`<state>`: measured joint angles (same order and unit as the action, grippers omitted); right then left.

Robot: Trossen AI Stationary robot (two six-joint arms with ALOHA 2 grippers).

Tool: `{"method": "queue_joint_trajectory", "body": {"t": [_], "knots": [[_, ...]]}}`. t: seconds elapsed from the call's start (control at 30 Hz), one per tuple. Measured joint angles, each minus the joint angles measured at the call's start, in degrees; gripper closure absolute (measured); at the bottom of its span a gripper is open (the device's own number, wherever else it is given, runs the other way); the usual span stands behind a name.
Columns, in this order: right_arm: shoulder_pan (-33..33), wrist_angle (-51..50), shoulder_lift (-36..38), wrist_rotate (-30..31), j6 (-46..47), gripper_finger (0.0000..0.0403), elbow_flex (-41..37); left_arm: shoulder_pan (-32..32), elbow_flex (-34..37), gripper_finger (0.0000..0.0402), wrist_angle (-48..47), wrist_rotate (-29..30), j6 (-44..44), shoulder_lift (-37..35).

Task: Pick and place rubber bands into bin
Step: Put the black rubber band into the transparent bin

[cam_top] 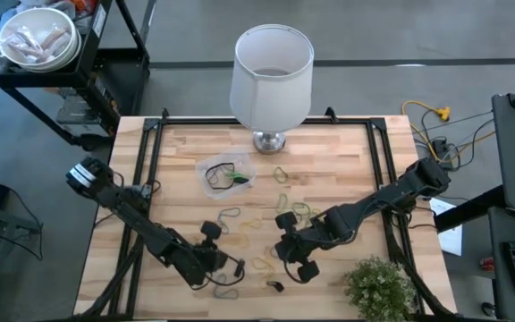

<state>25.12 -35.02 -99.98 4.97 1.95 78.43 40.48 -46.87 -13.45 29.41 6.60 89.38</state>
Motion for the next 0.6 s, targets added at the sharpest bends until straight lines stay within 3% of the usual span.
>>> {"method": "queue_joint_trajectory", "body": {"t": [0.37, 0.6], "knots": [[0.00, 1.13, 0.00, 2.58, -0.39, 0.0344, -1.89, -1.46, -0.45, 0.0400, -11.15, 27.35, -2.93, -9.32], [0.00, 1.38, 0.02, 2.71, -0.58, 0.0344, -3.03, -7.10, 0.94, 0.0400, -13.68, 29.82, -6.20, -16.72]]}}
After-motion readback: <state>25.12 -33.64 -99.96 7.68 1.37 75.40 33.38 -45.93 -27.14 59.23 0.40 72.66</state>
